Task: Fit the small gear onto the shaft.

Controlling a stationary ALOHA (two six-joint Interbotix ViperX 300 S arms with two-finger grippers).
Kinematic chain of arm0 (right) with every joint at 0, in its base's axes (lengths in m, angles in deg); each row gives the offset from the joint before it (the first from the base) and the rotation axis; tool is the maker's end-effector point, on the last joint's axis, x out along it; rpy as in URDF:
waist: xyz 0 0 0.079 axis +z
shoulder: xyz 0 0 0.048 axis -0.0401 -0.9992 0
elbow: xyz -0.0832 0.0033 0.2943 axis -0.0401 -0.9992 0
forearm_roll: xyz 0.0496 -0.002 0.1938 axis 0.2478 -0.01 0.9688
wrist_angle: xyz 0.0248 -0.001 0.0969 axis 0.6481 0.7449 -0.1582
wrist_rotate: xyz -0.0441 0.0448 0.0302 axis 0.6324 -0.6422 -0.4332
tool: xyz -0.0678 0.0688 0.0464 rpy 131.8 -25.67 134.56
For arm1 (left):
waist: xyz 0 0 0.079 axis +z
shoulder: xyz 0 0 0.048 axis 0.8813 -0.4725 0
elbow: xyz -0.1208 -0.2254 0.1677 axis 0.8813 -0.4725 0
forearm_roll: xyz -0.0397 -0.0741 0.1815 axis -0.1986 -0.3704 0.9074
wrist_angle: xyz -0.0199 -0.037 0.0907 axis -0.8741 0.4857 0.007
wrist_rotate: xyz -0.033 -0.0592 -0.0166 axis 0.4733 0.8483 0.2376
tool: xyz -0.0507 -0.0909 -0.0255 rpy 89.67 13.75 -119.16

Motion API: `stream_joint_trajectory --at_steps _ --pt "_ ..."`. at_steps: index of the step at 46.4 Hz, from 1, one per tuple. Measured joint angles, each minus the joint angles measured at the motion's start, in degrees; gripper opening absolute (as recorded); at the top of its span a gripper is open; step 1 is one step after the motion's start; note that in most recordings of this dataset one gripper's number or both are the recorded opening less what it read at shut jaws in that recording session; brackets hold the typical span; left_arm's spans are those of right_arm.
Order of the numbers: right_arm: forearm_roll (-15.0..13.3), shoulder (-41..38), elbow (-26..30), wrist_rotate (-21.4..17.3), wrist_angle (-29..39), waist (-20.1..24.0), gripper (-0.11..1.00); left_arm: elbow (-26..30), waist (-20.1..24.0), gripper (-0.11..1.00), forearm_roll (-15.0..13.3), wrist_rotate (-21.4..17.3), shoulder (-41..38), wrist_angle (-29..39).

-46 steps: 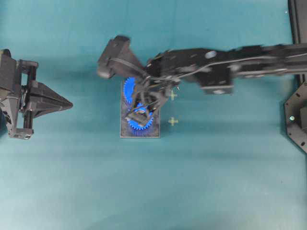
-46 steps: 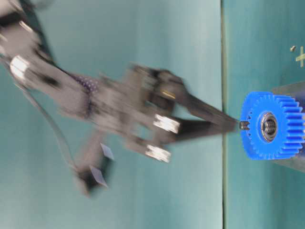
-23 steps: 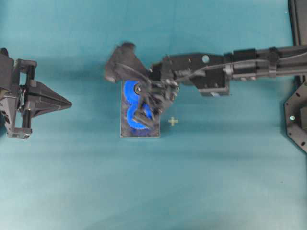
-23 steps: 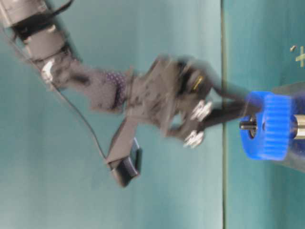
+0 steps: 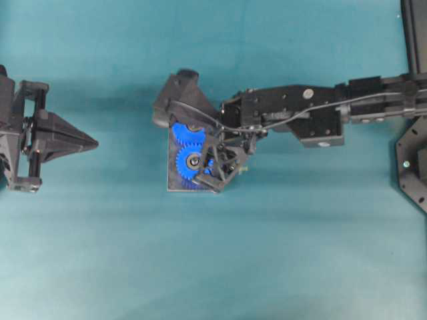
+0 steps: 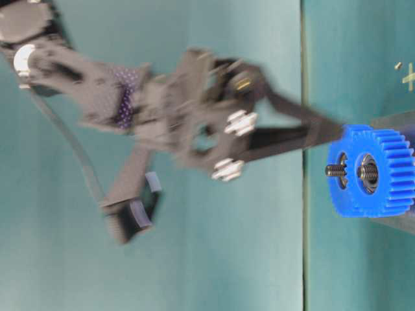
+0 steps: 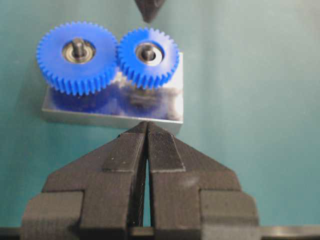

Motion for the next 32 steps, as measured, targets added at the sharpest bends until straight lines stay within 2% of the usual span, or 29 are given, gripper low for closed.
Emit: stream_joint_trajectory --at_steps 18,32 --pt "-0.26 -5.71 2.64 0.00 -4.13 -1.14 0.02 0.00 0.09 0.00 0.00 0.00 0.09 0.00" --pt "0.44 -3.25 -0.26 -0.09 -0.88 0.62 0.02 -0.18 0.09 0.00 0.00 0.00 0.09 0.00"
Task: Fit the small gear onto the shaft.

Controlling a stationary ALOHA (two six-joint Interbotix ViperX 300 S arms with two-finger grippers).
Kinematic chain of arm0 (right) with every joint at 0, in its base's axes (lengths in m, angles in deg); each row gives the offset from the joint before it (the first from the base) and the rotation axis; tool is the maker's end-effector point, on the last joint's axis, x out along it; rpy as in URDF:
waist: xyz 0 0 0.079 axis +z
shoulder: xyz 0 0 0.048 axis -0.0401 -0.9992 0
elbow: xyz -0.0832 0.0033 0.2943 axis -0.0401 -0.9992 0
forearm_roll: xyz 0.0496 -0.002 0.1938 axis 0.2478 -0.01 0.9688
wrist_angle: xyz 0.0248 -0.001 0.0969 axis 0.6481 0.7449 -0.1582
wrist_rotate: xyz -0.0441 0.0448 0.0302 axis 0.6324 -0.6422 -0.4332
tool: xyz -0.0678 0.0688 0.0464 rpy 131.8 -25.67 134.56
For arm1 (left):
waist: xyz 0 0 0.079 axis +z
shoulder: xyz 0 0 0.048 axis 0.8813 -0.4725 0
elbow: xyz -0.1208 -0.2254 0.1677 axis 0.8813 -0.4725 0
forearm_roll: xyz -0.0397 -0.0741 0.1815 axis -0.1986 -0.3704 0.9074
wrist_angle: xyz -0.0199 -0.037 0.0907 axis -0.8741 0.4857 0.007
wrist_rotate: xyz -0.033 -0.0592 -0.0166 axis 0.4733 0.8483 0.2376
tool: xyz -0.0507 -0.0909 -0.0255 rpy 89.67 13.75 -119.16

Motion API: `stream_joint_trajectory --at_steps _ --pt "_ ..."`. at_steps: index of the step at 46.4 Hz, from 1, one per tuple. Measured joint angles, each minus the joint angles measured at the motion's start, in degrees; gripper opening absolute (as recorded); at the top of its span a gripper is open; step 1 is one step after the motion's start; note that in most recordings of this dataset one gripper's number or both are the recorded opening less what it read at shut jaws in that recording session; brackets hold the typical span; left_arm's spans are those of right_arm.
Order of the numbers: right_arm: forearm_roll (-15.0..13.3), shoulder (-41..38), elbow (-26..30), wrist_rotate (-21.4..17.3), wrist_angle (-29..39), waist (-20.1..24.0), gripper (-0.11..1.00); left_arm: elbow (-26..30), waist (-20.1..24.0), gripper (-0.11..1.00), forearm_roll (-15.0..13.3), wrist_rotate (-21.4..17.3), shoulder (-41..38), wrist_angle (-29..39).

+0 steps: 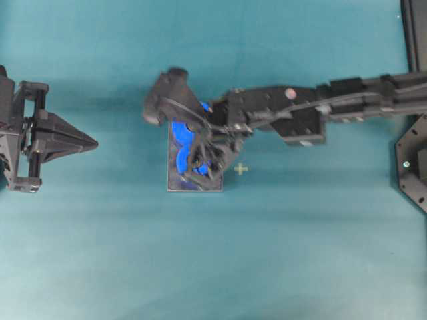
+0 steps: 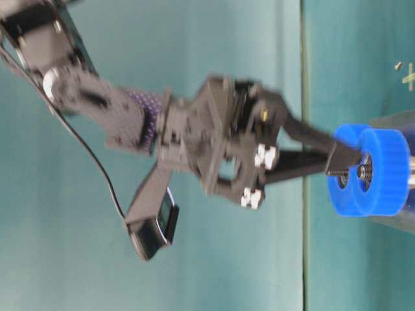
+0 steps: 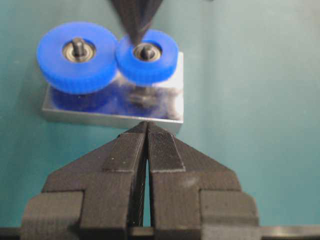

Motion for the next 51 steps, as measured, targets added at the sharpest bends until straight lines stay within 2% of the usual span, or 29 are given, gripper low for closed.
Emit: stream_joint_trajectory --at_steps 7,13,21,31,44,51 --pt "1.58 1.76 -1.58 -0.53 2.02 1.32 0.02 -0.18 0.00 0.00 0.09 0.00 0.00 0.00" --pt "1.67 2.90 -1.49 -1.23 2.02 2.20 0.02 -0.18 0.00 0.00 0.09 0.00 0.09 0.00" --pt "-0.79 3.52 -0.26 -1.41 1.58 0.09 0.02 -0.18 0.00 0.00 0.09 0.00 0.09 0.00" --pt "-1.85 0.00 1.58 -1.23 0.26 -2.90 0.02 -0.18 0.09 0.00 0.09 0.00 0.26 0.00" --pt "-0.18 -1.23 1.76 -1.23 1.32 -1.58 0.02 -0.18 0.09 0.00 0.09 0.00 0.44 0.00" --pt "2.20 -1.14 2.37 -1.23 2.90 2.11 0.02 -0.35 0.09 0.00 0.00 0.00 0.53 0.00"
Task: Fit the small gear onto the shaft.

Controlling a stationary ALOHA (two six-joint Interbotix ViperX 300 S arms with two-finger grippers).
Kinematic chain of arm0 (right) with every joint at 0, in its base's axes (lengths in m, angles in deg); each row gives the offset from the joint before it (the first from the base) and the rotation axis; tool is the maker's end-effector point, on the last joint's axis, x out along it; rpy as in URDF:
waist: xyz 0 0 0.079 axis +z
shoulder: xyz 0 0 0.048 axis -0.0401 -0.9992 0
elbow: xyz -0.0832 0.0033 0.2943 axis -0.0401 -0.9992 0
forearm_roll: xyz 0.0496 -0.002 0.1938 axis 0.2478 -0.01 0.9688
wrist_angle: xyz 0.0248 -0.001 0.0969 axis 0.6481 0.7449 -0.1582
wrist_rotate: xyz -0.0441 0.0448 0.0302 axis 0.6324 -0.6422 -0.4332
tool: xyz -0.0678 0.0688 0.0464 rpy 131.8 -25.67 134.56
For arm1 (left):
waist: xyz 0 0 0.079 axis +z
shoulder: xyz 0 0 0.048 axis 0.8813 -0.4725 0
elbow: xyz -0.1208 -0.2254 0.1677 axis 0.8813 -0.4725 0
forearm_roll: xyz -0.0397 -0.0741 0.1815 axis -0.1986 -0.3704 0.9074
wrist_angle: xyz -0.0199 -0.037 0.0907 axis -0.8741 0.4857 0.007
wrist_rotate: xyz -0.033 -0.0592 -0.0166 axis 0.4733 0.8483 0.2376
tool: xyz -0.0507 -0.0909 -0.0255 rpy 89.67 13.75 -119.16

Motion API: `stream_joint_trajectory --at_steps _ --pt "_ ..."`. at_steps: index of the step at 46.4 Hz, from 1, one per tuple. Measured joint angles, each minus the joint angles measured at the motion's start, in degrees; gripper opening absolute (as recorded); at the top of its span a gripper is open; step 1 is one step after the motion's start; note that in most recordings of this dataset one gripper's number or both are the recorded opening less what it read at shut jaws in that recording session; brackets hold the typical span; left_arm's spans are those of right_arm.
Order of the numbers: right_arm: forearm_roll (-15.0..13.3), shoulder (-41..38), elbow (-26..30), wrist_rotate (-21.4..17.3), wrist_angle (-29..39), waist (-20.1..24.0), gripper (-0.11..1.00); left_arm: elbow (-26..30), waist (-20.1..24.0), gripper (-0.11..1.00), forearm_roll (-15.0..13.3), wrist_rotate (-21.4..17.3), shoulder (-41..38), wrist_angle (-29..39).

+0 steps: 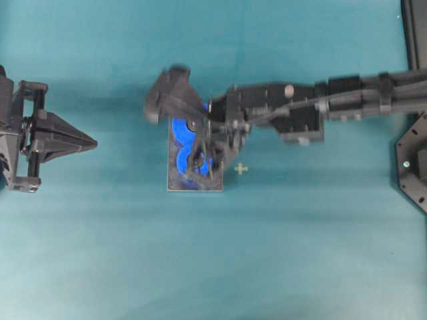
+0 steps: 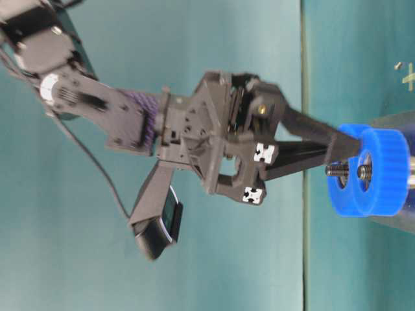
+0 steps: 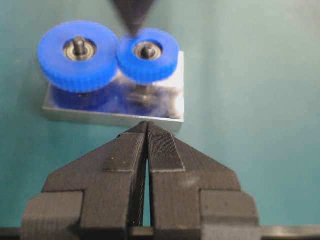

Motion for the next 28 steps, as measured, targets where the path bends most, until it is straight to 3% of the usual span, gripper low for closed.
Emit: stream_joint_trajectory --at_steps 7,28 --pt "0.97 0.00 1.05 0.00 0.62 2.20 0.02 -0.09 0.00 0.00 0.09 0.00 0.00 0.00" --pt "-0.53 -3.96 7.82 0.09 0.26 -0.09 0.02 -0.18 0.00 0.00 0.00 0.00 0.44 0.00"
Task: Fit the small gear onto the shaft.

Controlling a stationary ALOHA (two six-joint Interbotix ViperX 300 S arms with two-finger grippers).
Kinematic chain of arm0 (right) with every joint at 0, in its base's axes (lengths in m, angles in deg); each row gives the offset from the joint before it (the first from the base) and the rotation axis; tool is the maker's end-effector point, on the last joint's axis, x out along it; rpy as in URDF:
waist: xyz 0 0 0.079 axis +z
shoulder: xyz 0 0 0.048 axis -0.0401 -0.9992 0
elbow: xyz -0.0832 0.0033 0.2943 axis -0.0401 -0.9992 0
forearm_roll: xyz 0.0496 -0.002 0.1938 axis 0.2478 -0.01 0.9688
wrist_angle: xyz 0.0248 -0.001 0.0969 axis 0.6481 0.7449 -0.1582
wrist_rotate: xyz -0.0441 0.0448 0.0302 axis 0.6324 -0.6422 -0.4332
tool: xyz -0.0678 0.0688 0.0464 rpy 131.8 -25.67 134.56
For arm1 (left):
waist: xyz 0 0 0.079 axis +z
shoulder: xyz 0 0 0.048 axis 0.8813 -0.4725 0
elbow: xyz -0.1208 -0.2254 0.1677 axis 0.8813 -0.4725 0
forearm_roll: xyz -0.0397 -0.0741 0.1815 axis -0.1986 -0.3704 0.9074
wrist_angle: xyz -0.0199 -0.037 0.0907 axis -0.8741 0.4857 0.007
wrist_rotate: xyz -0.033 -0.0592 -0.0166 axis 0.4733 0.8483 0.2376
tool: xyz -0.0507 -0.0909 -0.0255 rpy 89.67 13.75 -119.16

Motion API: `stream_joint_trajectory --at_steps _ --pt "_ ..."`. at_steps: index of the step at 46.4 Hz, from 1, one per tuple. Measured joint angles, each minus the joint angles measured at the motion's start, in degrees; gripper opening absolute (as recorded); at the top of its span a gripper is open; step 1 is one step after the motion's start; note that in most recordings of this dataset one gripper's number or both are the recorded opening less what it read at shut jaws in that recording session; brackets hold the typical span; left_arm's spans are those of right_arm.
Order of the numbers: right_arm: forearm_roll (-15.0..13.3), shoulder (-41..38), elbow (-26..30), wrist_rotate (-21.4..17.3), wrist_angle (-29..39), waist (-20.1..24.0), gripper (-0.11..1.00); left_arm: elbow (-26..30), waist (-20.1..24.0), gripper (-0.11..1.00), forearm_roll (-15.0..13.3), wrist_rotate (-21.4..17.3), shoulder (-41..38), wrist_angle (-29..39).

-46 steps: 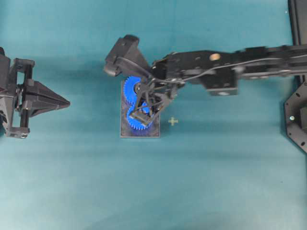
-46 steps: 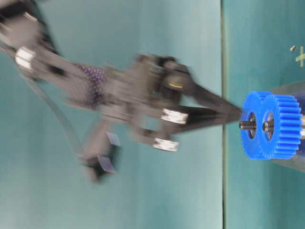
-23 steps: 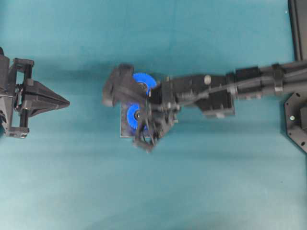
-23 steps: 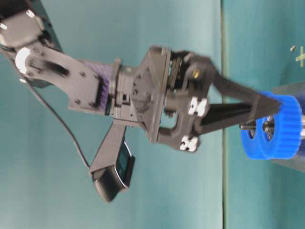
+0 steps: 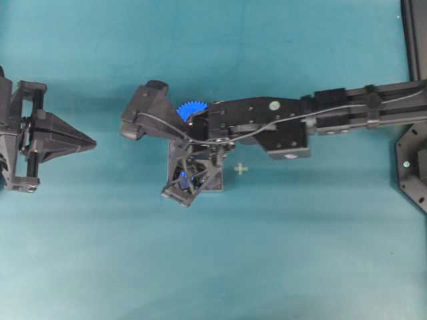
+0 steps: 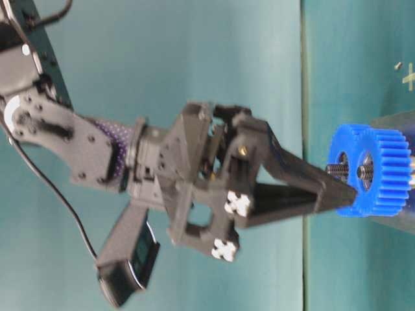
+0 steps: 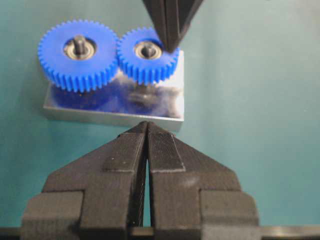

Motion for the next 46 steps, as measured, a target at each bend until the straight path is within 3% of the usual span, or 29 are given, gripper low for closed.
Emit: stream_joint_trajectory --at_steps 19,37,46 --pt "-0.09 -1.67 0.26 0.00 0.00 0.62 0.01 0.00 0.00 0.00 0.09 0.00 0.53 0.00" --pt "-5.10 1.58 -0.26 0.00 3.87 -1.93 0.02 0.00 0.00 0.00 0.00 0.00 1.41 0.00" --pt "-4.92 1.76 -1.76 0.00 3.87 -1.93 0.02 0.00 0.00 0.00 0.09 0.00 1.49 0.00"
